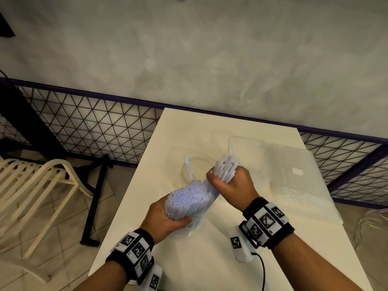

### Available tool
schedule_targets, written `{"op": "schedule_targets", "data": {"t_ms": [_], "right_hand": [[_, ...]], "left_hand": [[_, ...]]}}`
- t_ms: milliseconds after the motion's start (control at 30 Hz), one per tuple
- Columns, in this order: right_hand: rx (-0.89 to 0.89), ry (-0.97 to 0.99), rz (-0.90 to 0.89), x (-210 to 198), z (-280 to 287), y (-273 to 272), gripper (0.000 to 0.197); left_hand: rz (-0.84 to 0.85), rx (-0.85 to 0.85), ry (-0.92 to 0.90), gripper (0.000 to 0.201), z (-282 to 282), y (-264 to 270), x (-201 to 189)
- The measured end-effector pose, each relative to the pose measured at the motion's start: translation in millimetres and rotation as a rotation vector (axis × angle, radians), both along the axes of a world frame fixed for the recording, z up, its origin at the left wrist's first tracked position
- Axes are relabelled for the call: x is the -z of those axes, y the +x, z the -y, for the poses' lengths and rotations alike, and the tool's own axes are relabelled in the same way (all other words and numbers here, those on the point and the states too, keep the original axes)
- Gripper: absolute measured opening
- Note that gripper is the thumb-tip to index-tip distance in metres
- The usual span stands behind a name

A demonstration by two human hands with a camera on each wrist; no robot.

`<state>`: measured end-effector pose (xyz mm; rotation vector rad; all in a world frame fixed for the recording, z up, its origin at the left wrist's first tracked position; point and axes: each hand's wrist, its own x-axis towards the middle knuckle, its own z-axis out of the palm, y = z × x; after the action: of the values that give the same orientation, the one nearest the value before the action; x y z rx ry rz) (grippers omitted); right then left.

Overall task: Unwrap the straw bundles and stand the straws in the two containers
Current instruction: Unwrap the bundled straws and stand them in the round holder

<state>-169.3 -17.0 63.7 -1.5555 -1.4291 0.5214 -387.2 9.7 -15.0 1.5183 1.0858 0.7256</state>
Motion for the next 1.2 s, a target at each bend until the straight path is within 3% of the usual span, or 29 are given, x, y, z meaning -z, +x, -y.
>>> {"op": "schedule_targets", "data": {"t_ms": [167,300,467,767,900,1200], "right_hand": [[-0.061,-0.042,0.040,-23,-10,1,0.012],[-0.104,-0.135,0.066,-28,-18,-2,0.019],[-0.212,-0.258,0.119,-30,-11,-7,0.013],[-0.147,-0.210,0.093,-27,-16,-2,0.011],[-0.157,-0.138,0.086,-58,-26,3,0.002],[-0.225,-0.018,0.084,-138,-56,16,0.006]], "left_hand": [[-0.004,-0.023,-0.018,0.056,-5,-7,2],[-0.007,-0.033,-0.025,0.055,-7,-9,6],[-0.027,-0.053,-0.021,0.054,-8,-11,9],[-0.043,-0.024,-0.011,0.054,-11,-12,9],[-0.057,-0.044,-0.013,0.052,-12,-16,13],[-0.076,-0.138,-0.041,0.052,-19,-34,18]]}}
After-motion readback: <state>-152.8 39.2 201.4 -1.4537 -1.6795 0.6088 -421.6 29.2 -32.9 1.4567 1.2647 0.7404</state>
